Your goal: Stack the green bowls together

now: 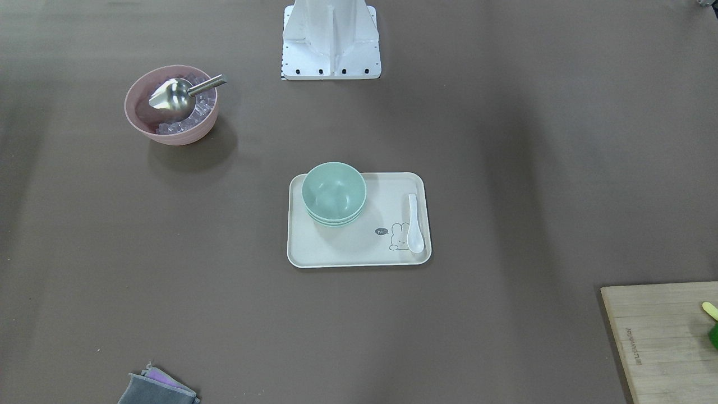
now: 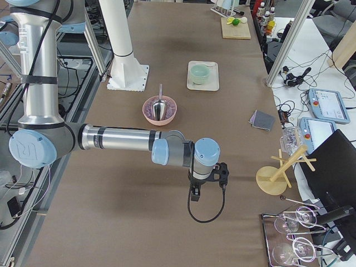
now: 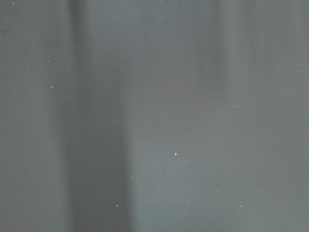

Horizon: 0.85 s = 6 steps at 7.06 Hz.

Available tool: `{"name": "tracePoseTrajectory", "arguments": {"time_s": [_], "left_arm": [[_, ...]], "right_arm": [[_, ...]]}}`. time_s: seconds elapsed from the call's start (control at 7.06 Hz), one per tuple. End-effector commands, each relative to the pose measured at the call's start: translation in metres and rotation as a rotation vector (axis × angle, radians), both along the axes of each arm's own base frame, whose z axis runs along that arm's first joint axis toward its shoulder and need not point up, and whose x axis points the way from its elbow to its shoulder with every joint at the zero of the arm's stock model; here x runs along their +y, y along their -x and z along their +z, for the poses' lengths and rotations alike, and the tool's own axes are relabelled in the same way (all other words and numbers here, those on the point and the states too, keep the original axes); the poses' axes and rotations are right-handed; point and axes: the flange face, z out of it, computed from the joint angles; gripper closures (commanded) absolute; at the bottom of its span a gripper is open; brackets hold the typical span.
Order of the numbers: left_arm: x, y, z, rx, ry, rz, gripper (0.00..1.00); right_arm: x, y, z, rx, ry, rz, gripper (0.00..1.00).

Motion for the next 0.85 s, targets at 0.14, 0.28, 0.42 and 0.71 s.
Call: {"name": "tracePoseTrajectory", "arguments": {"time_s": [0.14, 0.28, 0.42, 0.71], "left_arm": [[0.0016, -0.0010, 0.0056, -0.001, 0.023, -0.007, 0.02], [0.0024, -0.0009, 0.0074, -0.001, 0.028, -0.007, 0.02], [0.0017, -0.0010, 0.0066, -0.001, 0.026, -0.007, 0.02], [0.0009, -0.0009, 0.0051, -0.003, 0.023, -0.008, 0.02]], "right_arm": [[0.0027, -0.0003, -0.0262, 0.001, 0.013, 0.011, 0.00], [0.0029, -0.0004, -0.0227, 0.003, 0.016, 0.010, 0.00], [0.0034, -0.0004, -0.0234, 0.003, 0.016, 0.011, 0.00], [0.0029, -0.0005, -0.0232, 0.004, 0.017, 0.011, 0.00]]}}
